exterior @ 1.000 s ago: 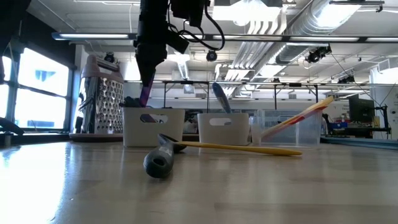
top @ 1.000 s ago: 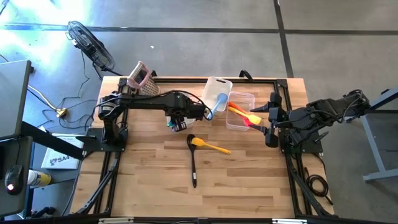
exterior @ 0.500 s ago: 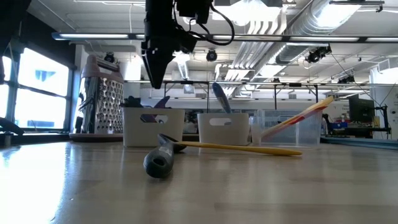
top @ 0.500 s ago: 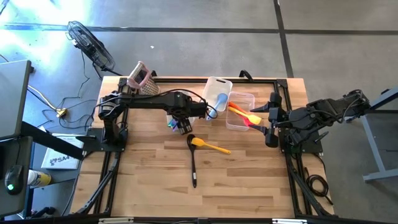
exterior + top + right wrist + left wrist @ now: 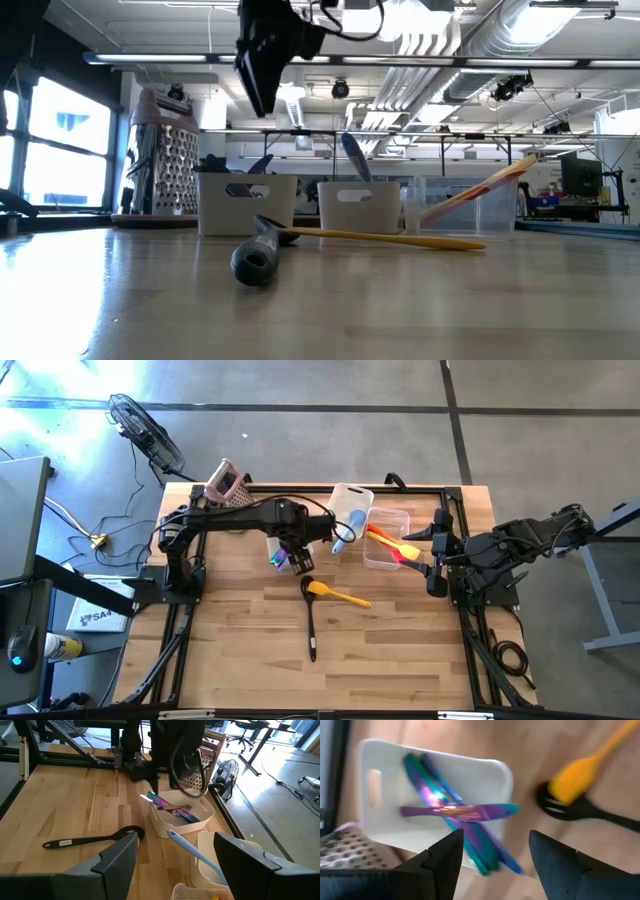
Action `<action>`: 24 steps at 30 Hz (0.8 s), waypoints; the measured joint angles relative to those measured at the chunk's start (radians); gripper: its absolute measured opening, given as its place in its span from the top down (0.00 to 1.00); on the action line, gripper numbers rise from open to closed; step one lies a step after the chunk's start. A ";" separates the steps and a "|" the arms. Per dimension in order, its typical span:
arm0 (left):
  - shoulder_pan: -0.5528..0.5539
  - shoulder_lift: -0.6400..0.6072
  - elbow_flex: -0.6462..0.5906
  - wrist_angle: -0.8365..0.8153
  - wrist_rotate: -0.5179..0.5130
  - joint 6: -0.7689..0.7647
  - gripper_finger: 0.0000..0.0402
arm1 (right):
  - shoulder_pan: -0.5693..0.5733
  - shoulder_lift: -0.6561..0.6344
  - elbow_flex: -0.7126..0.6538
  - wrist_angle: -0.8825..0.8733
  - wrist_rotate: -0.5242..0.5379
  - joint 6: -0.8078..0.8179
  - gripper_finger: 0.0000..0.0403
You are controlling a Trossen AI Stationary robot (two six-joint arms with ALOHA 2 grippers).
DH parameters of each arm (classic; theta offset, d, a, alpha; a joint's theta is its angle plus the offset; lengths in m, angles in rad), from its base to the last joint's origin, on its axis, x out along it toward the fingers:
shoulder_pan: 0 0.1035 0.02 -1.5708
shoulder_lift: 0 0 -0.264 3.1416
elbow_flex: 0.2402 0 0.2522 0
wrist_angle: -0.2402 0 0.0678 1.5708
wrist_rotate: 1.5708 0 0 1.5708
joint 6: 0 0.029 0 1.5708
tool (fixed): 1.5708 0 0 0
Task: Pick & Place Kitchen Items
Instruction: Put the yellow spatula into the transparent bin
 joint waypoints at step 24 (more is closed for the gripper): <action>-0.203 -0.002 0.133 -0.031 0.342 -0.561 0.46 | 0.000 0.005 -0.014 -0.005 -0.129 0.060 0.37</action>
